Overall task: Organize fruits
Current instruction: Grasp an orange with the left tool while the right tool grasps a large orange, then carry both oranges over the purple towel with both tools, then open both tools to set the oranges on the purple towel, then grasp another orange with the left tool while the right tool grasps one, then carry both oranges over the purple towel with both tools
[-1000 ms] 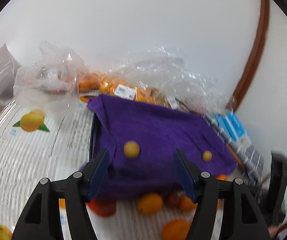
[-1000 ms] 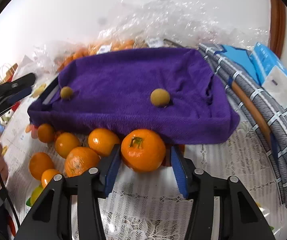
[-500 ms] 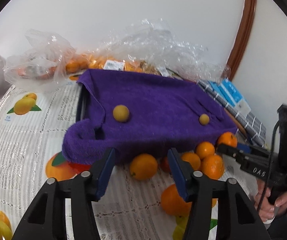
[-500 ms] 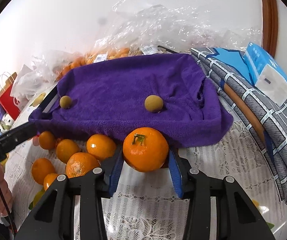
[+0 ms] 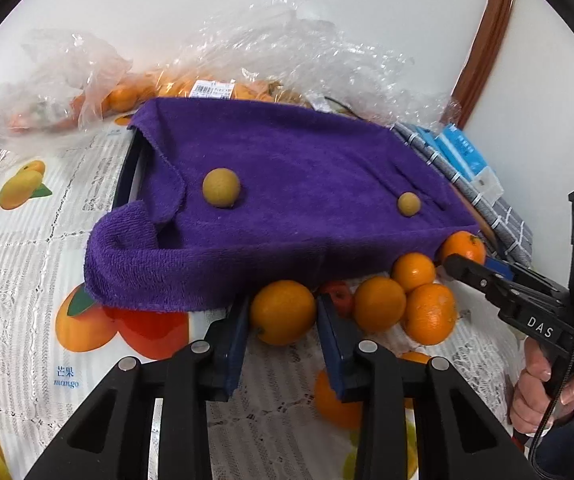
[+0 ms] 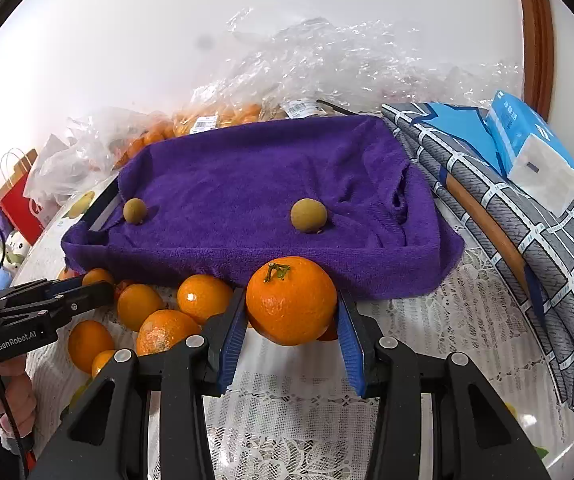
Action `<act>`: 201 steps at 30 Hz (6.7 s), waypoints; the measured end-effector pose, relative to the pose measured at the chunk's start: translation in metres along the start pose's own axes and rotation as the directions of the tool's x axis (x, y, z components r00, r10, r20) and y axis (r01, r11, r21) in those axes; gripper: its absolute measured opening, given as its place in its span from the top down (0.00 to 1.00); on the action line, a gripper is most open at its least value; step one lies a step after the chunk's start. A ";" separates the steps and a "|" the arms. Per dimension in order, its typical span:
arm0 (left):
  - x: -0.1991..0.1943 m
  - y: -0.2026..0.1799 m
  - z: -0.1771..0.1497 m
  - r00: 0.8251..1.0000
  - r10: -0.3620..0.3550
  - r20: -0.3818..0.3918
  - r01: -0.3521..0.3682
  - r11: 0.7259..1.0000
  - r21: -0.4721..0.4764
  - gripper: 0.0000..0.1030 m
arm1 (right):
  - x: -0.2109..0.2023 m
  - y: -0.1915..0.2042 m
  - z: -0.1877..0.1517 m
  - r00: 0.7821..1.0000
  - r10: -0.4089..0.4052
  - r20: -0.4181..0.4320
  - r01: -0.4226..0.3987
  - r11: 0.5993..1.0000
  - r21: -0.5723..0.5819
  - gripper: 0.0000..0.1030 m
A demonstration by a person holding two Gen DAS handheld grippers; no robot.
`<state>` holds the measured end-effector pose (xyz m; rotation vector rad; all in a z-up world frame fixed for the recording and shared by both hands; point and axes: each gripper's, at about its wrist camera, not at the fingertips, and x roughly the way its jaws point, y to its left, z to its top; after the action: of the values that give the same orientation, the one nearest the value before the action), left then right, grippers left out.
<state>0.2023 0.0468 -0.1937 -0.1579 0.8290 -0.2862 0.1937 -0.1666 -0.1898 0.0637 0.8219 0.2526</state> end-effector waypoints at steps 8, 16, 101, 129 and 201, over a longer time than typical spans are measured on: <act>-0.028 -0.001 0.007 0.990 -0.056 0.131 0.058 0.998 -0.008 0.69 | -0.018 0.007 0.001 0.995 0.067 0.076 -0.064 0.997 -0.034 0.58; -0.040 0.005 0.035 0.985 0.046 0.167 -0.045 0.999 -0.011 0.69 | -0.027 0.004 0.018 0.992 -0.024 0.124 0.030 0.998 -0.050 0.58; -0.029 0.007 0.028 0.984 0.014 0.175 -0.007 0.999 -0.039 0.61 | -0.025 0.055 -0.011 1.000 -0.006 -0.008 0.006 1.000 -0.009 0.42; -0.049 0.013 -0.020 0.992 -0.040 0.124 0.045 0.998 -0.039 0.61 | -0.031 0.033 -0.022 0.997 -0.076 -0.015 0.077 0.997 0.019 0.59; -0.067 0.010 0.064 0.976 0.005 0.219 0.013 0.996 -0.084 0.63 | -0.054 0.018 0.061 0.988 -0.036 0.154 0.042 0.998 -0.036 0.59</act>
<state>0.2092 0.0791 -0.1067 -0.2663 0.6217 -0.2325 0.1995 -0.1596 -0.1073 0.0300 0.6648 0.2241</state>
